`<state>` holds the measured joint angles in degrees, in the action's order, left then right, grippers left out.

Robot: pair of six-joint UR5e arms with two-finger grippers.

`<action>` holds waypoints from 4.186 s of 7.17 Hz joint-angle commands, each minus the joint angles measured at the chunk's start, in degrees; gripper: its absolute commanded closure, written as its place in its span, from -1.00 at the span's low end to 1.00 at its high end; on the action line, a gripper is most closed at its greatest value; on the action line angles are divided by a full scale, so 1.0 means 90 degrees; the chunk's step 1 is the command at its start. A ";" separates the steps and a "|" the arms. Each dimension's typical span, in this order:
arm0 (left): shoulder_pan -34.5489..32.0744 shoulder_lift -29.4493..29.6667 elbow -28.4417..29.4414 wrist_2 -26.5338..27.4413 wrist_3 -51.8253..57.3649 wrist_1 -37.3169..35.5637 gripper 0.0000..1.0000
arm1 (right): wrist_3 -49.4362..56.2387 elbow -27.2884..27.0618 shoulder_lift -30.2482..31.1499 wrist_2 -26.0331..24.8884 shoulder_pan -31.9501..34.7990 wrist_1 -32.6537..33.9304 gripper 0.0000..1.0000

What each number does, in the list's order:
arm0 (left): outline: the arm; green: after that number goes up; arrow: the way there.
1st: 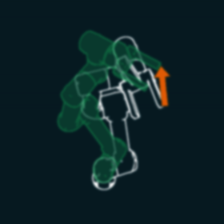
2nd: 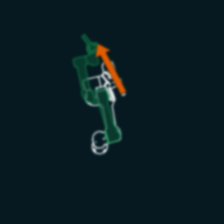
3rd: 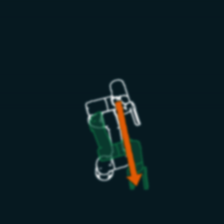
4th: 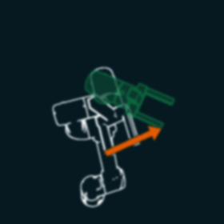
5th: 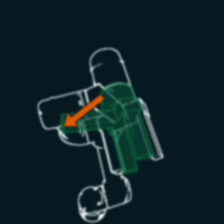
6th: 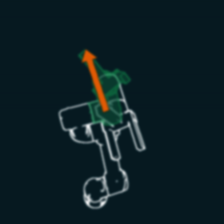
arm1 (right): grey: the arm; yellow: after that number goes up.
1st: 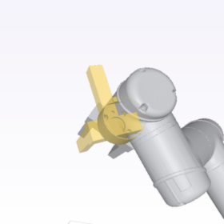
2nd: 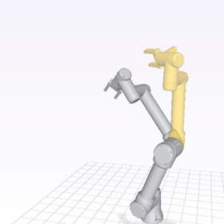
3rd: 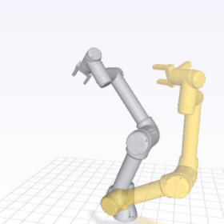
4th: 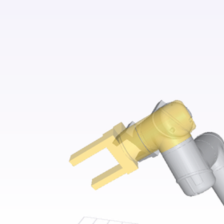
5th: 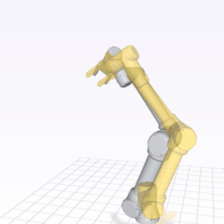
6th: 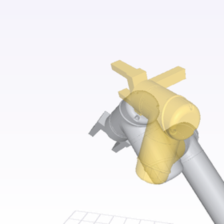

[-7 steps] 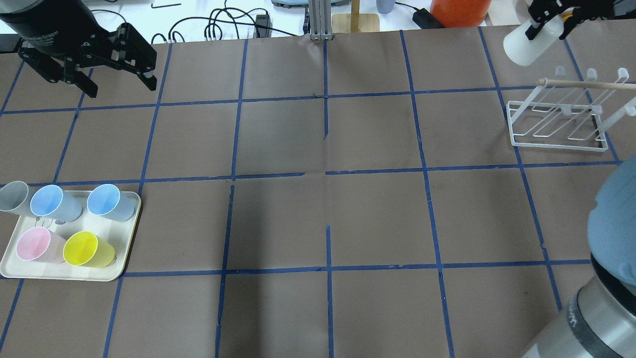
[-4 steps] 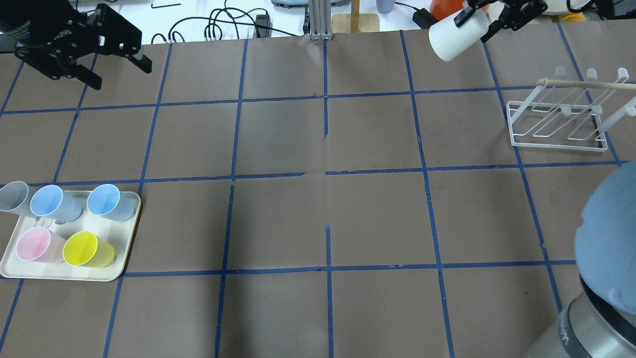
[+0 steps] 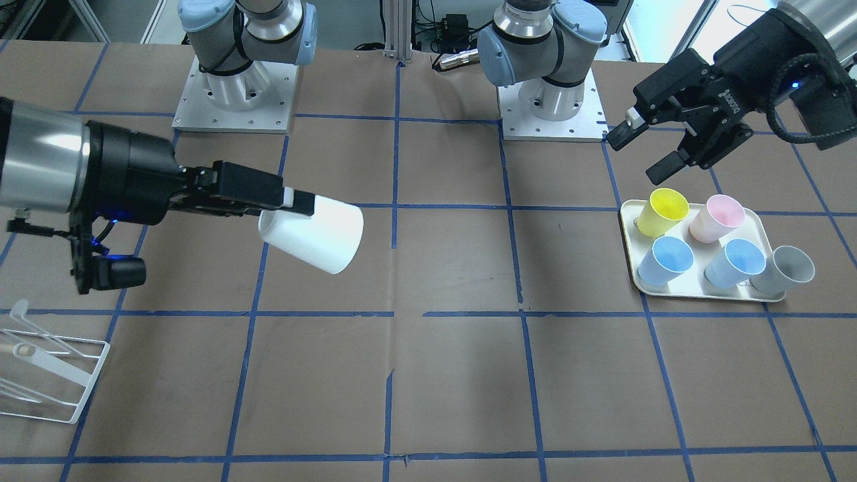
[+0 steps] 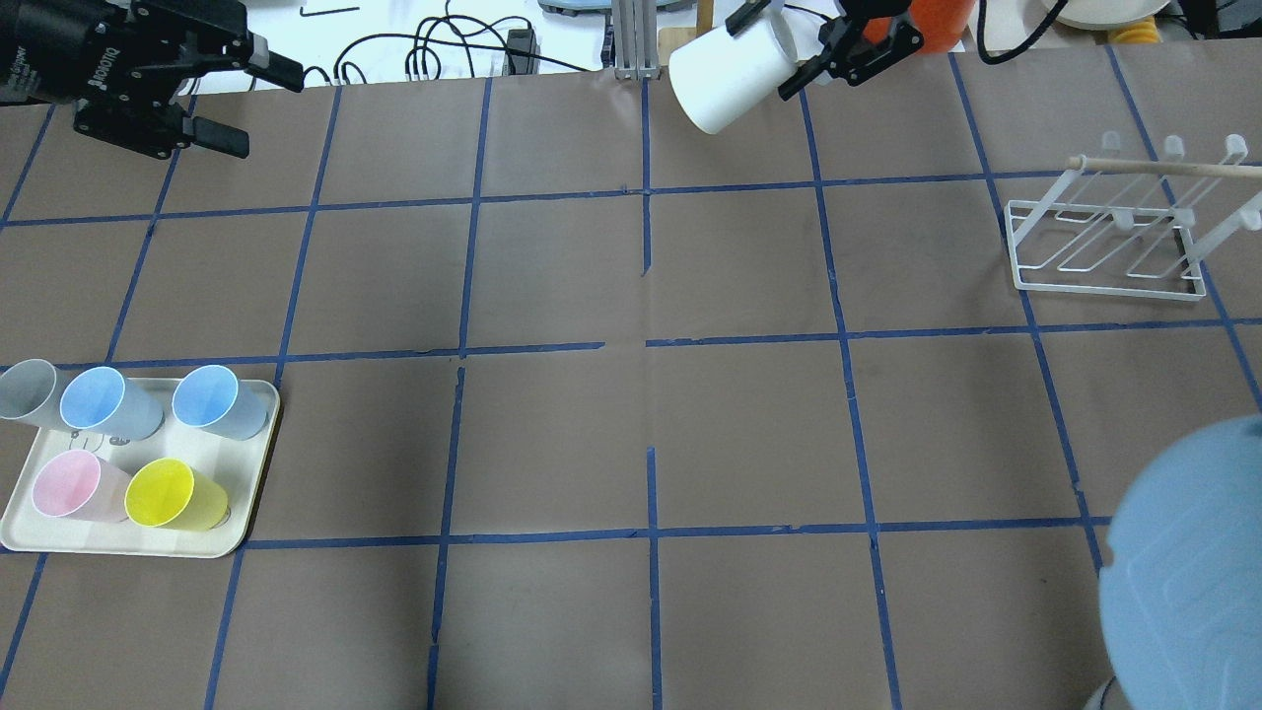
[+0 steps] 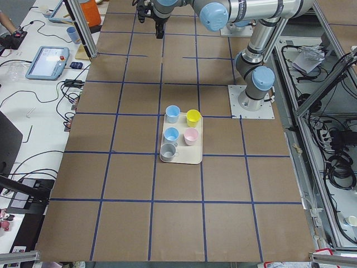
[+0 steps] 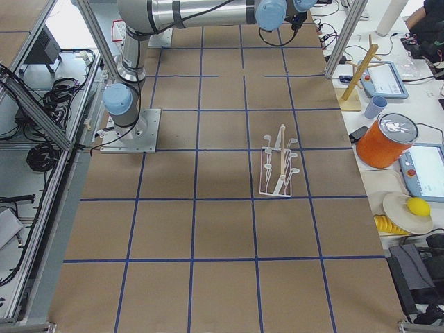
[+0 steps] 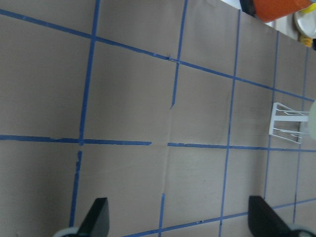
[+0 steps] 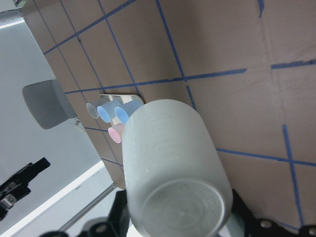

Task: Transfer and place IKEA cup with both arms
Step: 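Carry the white cup toward the left gripper while the left arm rises to meet it, then grasp the white cup with the left gripper from the right gripper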

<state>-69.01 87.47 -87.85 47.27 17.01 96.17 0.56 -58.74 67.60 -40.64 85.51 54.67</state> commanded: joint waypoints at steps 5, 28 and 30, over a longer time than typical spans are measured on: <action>-0.0037 -0.1132 -0.1740 -0.2285 0.1761 -0.1193 -1.00 | -0.0160 -0.0288 0.0057 0.3056 0.0635 -0.1885 0.09; -0.0613 -0.0686 -0.2739 -0.4764 0.1177 -0.4084 0.83 | -0.0336 -0.0710 0.0301 0.3715 0.0958 -0.2744 0.00; -0.0613 -0.0696 -0.2730 -0.4764 0.1177 -0.4074 1.00 | -0.0336 -0.0710 0.0311 0.3695 0.0958 -0.2744 -0.11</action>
<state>-74.51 81.25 -112.44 4.39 27.60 59.44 -2.46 -65.13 70.35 -7.25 94.13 29.97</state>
